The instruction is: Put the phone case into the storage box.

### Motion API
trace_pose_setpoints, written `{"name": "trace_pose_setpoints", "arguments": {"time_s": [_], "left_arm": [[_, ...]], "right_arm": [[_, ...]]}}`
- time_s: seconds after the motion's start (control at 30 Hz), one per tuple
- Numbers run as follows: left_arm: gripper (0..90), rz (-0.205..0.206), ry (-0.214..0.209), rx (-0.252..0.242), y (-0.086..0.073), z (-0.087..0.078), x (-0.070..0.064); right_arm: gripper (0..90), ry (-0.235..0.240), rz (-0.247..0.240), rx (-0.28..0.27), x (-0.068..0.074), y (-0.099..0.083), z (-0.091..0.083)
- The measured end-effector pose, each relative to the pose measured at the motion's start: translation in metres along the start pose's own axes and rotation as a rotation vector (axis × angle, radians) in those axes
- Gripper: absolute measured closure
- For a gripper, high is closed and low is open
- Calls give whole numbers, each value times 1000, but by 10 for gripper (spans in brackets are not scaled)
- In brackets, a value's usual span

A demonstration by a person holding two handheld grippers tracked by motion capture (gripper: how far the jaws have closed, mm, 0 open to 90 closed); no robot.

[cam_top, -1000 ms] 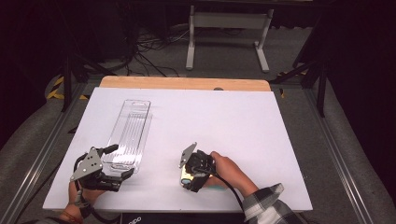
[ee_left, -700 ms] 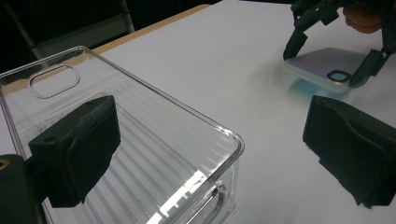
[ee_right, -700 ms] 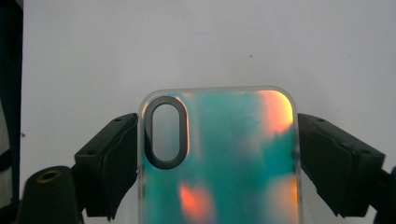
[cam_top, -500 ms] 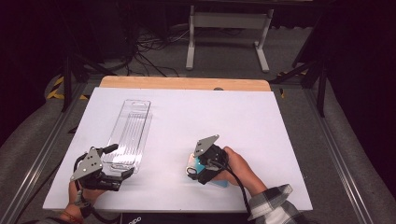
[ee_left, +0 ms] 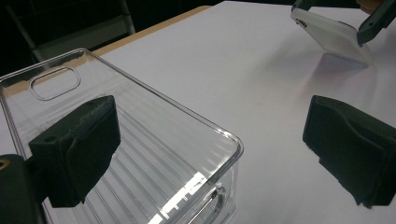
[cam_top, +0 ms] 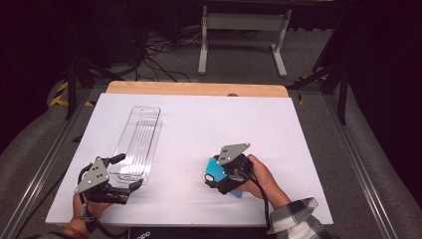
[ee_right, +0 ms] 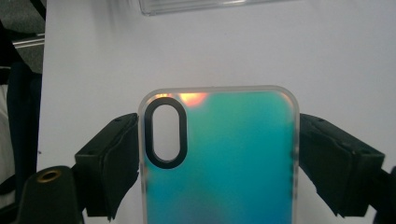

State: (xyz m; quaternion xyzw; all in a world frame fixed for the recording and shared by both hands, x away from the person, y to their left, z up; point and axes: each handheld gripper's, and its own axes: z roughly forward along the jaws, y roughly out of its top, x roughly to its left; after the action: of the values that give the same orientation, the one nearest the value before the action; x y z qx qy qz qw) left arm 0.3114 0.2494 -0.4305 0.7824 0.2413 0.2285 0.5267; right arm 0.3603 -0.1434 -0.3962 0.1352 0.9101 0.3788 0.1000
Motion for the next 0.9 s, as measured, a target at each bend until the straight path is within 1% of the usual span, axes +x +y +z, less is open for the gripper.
{"name": "trace_pose_setpoints", "arguments": {"time_s": [0.07, 0.1, 0.13, 0.17, 0.2, 0.27, 0.37, 0.4, 0.43, 0.5, 0.57, 0.6, 0.67, 0.7, 0.73, 0.77, 0.8, 0.83, 0.87, 0.9], "left_arm": [[48, -4, -2, 0, 0, 0, 0], [48, -5, -1, 0, 0, 0, 0], [48, -3, 0, -1, 0, 0, 0], [48, -4, 1, -1, 0, 0, 0], [48, -2, 0, 0, 0, 0, -1], [49, -6, -1, -2, 1, 1, -1], [49, -8, -11, -1, 3, 1, -1], [49, -8, -11, -1, 3, 1, -1], [49, -13, -10, -11, 4, 2, -1], [48, -18, -14, -18, 6, 4, -2], [49, -20, -35, -21, 11, 8, -4], [49, -13, -36, -28, 12, 10, -5], [53, -17, -53, -29, 15, 14, -7], [53, -17, -53, -29, 15, 14, -7], [53, -13, -60, -27, 17, 17, -8], [61, -13, -72, -26, 19, 19, -9], [63, -18, -88, -33, 22, 23, -11], [64, -27, -93, -40, 23, 27, -13], [66, -27, -93, -40, 23, 27, -13], [66, -33, -104, -42, 25, 30, -14]], "right_arm": [[174, -5, 1, -9, 0, 0, -1], [174, -12, 5, -19, -1, 0, -2], [174, -22, 6, -46, -1, 0, -6], [174, -22, 6, -46, -1, 0, -6], [174, -34, 8, -58, -1, 0, -8], [174, -52, 16, -106, -1, 1, -13], [174, -81, 22, -157, -1, 3, -20], [174, -93, 30, -173, -1, 3, -22], [174, -115, 41, -201, -1, 4, -24], [174, -140, 50, -235, 0, 5, -27], [174, -173, 52, -264, 3, 8, -29], [174, -192, 54, -280, 4, 9, -29], [174, -222, 59, -305, 7, 11, -31], [174, -234, 66, -326, 8, 12, -32], [174, -234, 66, -326, 8, 12, -32], [174, -255, 85, -358, 9, 14, -33], [174, -265, 86, -372, 10, 15, -33], [174, -270, 86, -388, 11, 16, -33], [174, -279, 90, -400, 12, 18, -33], [174, -279, 90, -400, 12, 18, -33]]}}
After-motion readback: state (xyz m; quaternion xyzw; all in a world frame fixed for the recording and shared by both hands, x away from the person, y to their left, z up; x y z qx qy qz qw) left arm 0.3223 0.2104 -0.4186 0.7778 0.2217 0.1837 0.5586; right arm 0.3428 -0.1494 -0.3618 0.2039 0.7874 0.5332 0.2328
